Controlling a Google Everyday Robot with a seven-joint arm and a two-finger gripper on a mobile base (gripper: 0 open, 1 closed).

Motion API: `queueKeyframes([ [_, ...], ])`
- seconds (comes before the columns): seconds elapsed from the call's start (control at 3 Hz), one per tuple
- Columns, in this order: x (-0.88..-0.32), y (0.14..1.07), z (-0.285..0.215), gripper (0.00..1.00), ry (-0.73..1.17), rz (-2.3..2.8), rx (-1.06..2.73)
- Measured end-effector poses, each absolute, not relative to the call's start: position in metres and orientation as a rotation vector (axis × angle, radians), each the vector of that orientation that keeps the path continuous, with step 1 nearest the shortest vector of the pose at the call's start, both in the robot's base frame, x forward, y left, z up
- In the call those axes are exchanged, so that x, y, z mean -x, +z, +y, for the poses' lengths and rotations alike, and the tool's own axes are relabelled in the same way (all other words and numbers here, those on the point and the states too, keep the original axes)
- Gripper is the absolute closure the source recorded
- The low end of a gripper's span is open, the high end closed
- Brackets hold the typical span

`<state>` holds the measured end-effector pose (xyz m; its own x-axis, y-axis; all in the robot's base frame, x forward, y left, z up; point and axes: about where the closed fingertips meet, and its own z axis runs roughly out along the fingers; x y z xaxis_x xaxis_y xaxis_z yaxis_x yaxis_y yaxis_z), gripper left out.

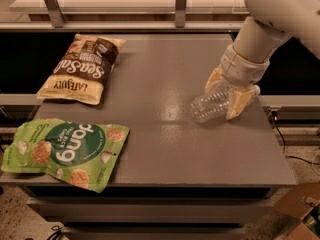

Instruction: Pick water bottle

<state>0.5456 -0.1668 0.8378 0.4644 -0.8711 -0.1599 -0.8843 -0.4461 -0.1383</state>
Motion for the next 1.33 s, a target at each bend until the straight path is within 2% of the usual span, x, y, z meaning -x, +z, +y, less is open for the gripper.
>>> queueKeyframes([
  [0.67,-0.551,0.854,-0.161,0.88,0.078,1.492,2.502],
  [1.0,-0.555,0.874,-0.155,1.00,0.049,1.450,2.496],
  [1.33,-0.558,0.899,-0.147,1.00,0.014,1.394,2.494],
])
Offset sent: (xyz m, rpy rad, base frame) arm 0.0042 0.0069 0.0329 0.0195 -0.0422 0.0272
